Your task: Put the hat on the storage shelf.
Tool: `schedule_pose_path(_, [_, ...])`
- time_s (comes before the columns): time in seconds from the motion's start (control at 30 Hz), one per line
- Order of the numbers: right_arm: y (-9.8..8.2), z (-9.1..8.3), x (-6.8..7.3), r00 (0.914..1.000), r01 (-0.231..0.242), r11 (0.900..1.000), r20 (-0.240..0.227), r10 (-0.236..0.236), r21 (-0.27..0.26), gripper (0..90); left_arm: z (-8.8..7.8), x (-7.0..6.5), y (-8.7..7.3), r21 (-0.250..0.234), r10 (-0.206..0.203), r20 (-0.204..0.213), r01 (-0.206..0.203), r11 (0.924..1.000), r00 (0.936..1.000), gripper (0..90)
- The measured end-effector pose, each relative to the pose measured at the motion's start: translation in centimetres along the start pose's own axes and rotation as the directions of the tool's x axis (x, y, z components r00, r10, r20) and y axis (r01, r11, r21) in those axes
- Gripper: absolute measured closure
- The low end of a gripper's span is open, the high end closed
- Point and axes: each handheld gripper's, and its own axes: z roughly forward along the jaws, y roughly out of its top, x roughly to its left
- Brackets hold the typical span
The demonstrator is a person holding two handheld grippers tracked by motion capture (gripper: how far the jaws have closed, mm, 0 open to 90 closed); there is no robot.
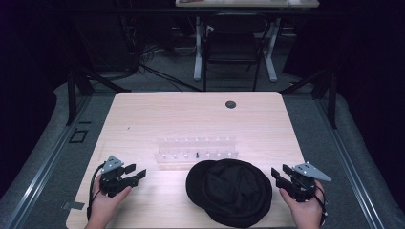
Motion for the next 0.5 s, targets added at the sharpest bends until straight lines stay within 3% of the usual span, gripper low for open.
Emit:
schedule_pose_path(0.17, [0.12, 0.06, 0.09, 0.9997, -0.022, 0.999, 0.008, 0.022, 0.025, 50.9, -0.07, -0.35, 0.10, 0.021, 0.038, -0.015, -0.037, 0.9991, 0.9992, 48.0])
schedule_pose_path(0.2, [0.21, 0.07, 0.12, 0.9992, -0.041, 0.999, -0.004, 0.041, 0.032, 53.2, 0.00, -0.42, 0.06, 0.013, 0.041, -0.017, -0.040, 0.9991, 0.9990, 48.3])
schedule_pose_path(0.4, [0.64, 0.10, 0.23, 0.9986, -0.050, 0.996, -0.016, 0.051, 0.069, 63.2, -0.02, -0.47, 0.08, 0.015, 0.045, -0.020, -0.045, 0.9989, 0.9988, 48.8])
schedule_pose_path(0.5, [0.73, 0.06, 0.29, 0.9979, -0.053, 0.995, -0.033, 0.056, 0.079, 63.8, 0.01, -0.53, 0.06, 0.020, 0.047, -0.020, -0.047, 0.9987, 0.9987, 48.7])
